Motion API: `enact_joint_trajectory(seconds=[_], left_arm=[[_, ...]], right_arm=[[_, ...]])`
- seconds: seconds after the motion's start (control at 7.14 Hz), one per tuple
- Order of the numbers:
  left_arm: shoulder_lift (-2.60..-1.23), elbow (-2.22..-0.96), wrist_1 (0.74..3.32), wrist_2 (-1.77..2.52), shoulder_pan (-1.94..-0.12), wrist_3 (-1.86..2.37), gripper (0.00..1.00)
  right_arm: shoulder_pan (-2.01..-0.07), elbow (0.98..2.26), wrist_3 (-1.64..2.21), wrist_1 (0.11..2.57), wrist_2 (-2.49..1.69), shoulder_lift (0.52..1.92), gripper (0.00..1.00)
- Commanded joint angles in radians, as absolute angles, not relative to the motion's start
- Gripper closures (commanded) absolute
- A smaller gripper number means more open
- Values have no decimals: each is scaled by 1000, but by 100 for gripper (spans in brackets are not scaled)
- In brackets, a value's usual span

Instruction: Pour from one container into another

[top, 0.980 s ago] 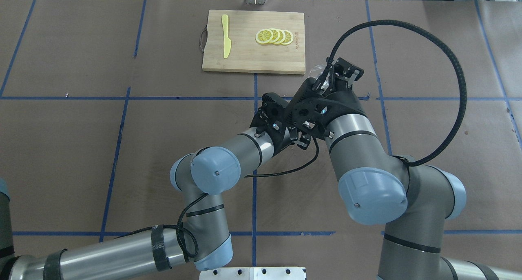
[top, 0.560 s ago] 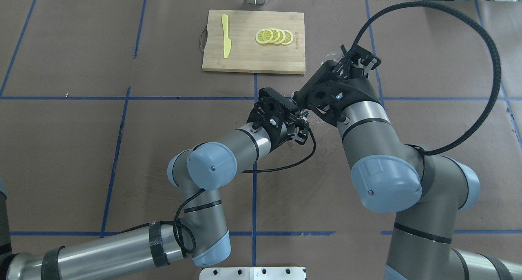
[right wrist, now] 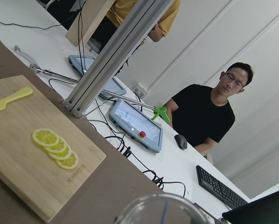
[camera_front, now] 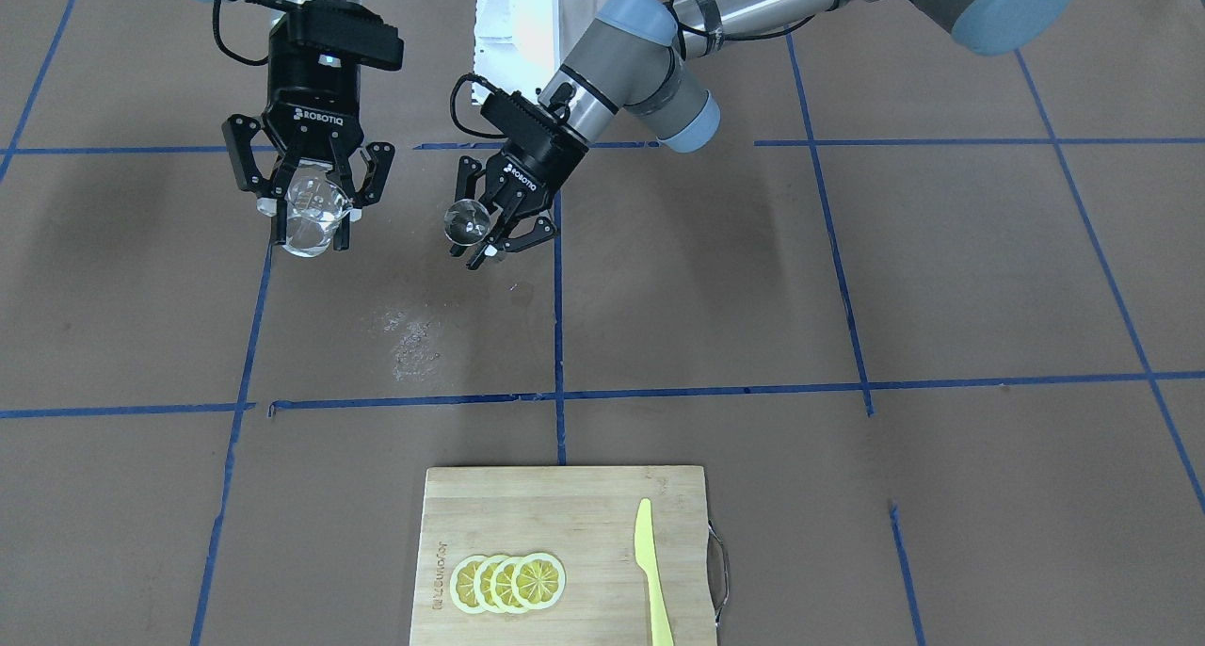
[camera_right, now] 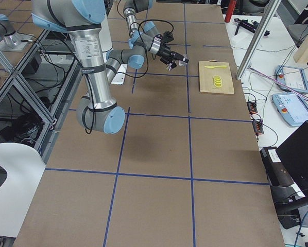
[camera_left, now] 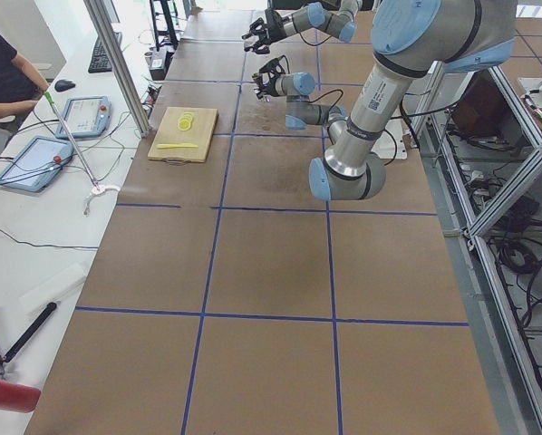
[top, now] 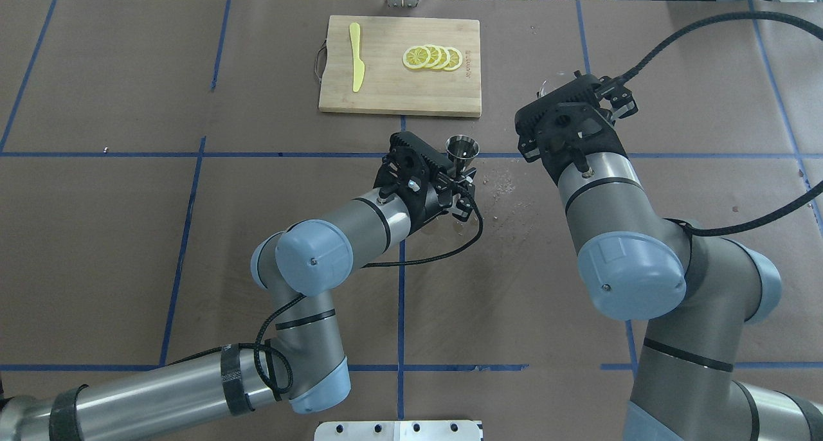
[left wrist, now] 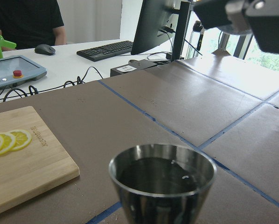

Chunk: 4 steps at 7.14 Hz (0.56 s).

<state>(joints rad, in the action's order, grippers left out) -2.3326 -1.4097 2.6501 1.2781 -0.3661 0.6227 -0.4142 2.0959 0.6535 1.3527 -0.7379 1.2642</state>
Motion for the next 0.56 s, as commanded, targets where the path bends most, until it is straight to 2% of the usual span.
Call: enact_joint_trajectory(seconds=[0.0,0.28,0.42], left_arm=[[-2272,-1474,2655,1276,-402,629,100],[-2244,-1482,2655,1269,-445,637,100],[-2158,-1529,2652,1264,-468,696,100]], right_arm=[[-445,2115,936,1351,-826,1272,100],[-492,2129,1025,1350,-933,1285,100],[-492,2126,1114,1350,-949,1293,100]])
